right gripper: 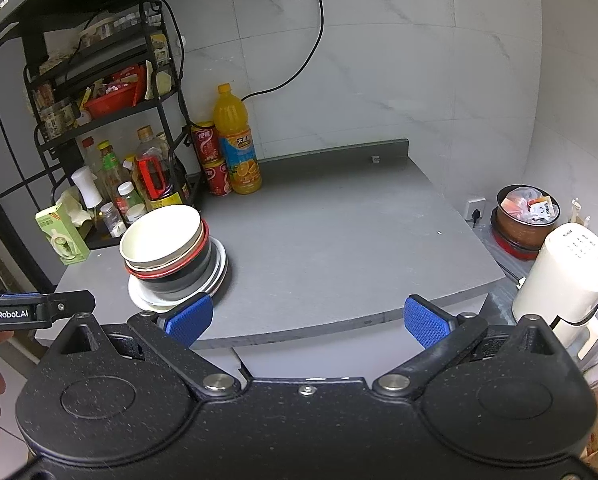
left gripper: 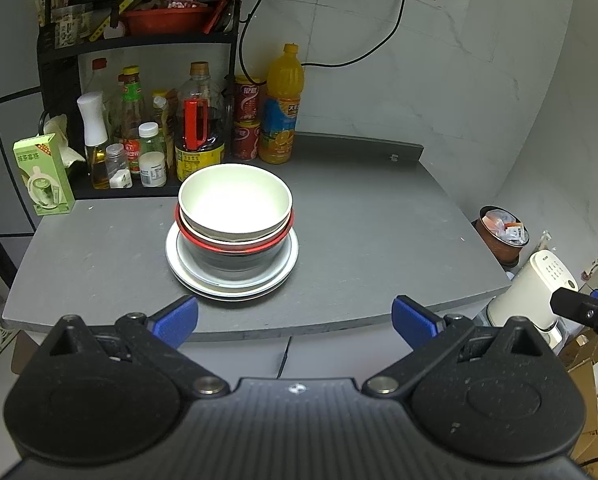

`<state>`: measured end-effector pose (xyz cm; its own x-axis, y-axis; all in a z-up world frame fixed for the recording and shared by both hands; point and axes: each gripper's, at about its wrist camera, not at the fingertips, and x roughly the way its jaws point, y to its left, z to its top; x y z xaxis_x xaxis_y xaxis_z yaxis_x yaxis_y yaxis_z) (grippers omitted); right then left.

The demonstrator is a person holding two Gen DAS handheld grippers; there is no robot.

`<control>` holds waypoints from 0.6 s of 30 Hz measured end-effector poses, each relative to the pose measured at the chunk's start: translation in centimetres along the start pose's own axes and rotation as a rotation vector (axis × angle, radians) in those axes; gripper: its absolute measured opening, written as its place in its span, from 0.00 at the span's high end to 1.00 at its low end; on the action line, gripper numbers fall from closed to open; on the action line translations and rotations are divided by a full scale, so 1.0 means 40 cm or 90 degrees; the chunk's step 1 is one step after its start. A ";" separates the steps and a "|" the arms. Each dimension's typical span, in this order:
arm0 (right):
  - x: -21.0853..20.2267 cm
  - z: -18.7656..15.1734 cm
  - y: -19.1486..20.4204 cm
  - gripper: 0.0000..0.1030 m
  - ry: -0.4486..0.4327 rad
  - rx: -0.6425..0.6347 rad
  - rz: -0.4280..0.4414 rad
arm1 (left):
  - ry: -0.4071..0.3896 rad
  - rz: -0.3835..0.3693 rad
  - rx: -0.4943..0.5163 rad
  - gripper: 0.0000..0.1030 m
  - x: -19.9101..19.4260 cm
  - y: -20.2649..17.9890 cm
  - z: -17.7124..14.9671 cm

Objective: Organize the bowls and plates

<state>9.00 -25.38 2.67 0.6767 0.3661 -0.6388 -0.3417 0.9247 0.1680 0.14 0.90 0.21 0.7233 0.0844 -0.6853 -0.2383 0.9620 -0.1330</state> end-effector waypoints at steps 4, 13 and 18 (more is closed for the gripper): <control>0.000 0.000 0.000 0.00 -0.001 -0.001 0.000 | 0.002 -0.005 -0.010 0.01 0.001 0.008 0.003; 0.006 -0.001 -0.003 0.00 0.004 0.000 -0.002 | 0.004 -0.001 -0.008 0.01 0.005 0.006 0.005; 0.011 0.003 -0.005 0.00 0.007 0.001 -0.003 | 0.008 -0.002 -0.007 0.01 0.012 0.004 0.007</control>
<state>9.45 -25.37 2.43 0.6708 0.3610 -0.6479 -0.3381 0.9263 0.1660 0.63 1.16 0.08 0.7162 0.0781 -0.6936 -0.2435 0.9593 -0.1433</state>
